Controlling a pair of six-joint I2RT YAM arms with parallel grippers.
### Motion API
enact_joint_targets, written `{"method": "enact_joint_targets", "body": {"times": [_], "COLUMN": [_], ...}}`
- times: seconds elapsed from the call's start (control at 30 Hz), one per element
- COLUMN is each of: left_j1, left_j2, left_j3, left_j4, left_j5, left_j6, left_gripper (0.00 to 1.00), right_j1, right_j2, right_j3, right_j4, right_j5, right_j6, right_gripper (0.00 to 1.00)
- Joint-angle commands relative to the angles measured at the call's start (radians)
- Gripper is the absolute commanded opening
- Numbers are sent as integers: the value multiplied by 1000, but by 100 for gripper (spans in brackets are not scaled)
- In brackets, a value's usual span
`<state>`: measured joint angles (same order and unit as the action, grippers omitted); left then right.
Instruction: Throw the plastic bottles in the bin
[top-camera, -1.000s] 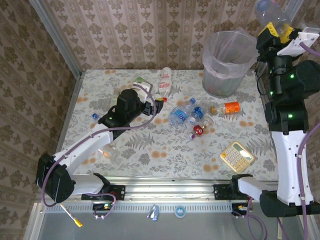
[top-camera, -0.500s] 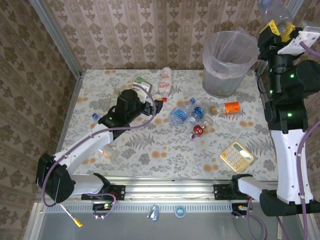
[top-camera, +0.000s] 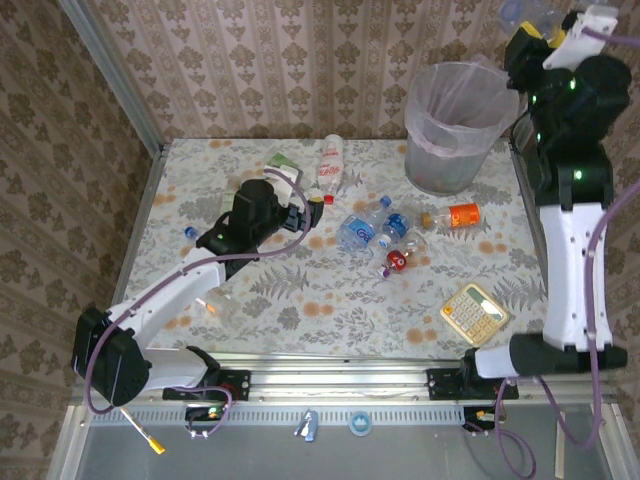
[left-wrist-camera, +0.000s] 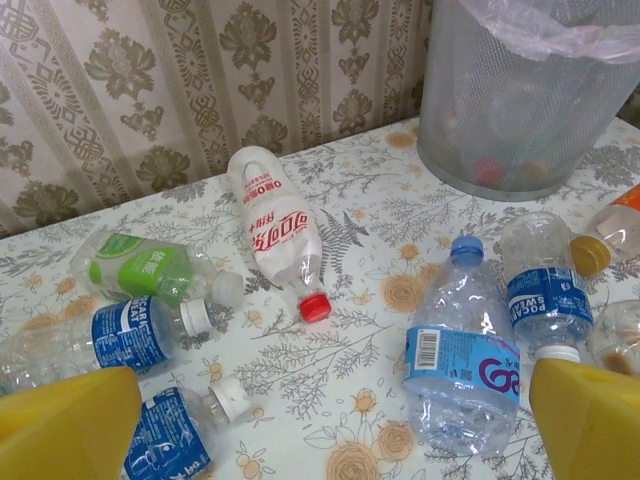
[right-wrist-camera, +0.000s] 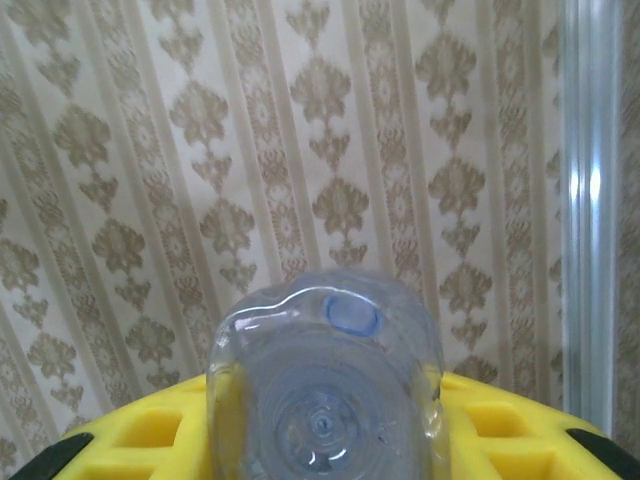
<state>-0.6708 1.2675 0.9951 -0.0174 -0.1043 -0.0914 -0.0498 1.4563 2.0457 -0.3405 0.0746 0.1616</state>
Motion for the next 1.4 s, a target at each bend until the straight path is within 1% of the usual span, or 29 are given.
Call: {"method": "enact_joint_targets", "body": {"times": [0.0, 0.03, 0.1, 0.13, 0.2, 0.23, 0.3, 0.43, 0.53, 0.63, 0.97, 1.23, 1.37], "left_j1": [11, 11, 13, 13, 13, 13, 14, 14, 15, 22, 49, 51, 51], "left_j2": [-22, -21, -16, -12, -4, 1, 6, 16, 23, 35, 85, 109, 151], "left_j3": [25, 23, 21, 21, 28, 31, 30, 20, 23, 33, 77, 81, 118], "left_j4": [-48, -51, -53, -54, -64, -69, -70, -60, -57, -64, -113, -111, -160], "left_j5": [6, 5, 14, 21, 25, 25, 32, 47, 54, 68, 124, 246, 291], "left_j6": [-18, -22, -32, -36, -47, -56, -72, -99, -102, -99, -125, -119, -119], "left_gripper": [100, 100, 100, 100, 100, 100, 100, 100, 100, 100, 100, 100, 100], "right_j1": [-35, -44, -62, -64, -66, -67, -67, -67, -66, -67, -67, -67, -67], "right_j2": [223, 299, 438, 493, 591, 611, 607, 518, 449, 404, 364, 355, 341], "right_j3": [214, 299, 473, 563, 727, 779, 790, 681, 598, 558, 552, 545, 531], "right_j4": [-392, -465, -580, -640, -723, -738, -719, -647, -610, -593, -619, -654, -668], "right_j5": [-86, -98, -125, -107, -81, -81, -107, -119, -142, -171, -282, -324, -338], "right_j6": [112, 136, 164, 175, 182, 182, 173, 155, 150, 153, 163, 136, 119], "right_gripper": [42, 47, 61, 69, 81, 85, 91, 94, 95, 96, 98, 99, 100]}}
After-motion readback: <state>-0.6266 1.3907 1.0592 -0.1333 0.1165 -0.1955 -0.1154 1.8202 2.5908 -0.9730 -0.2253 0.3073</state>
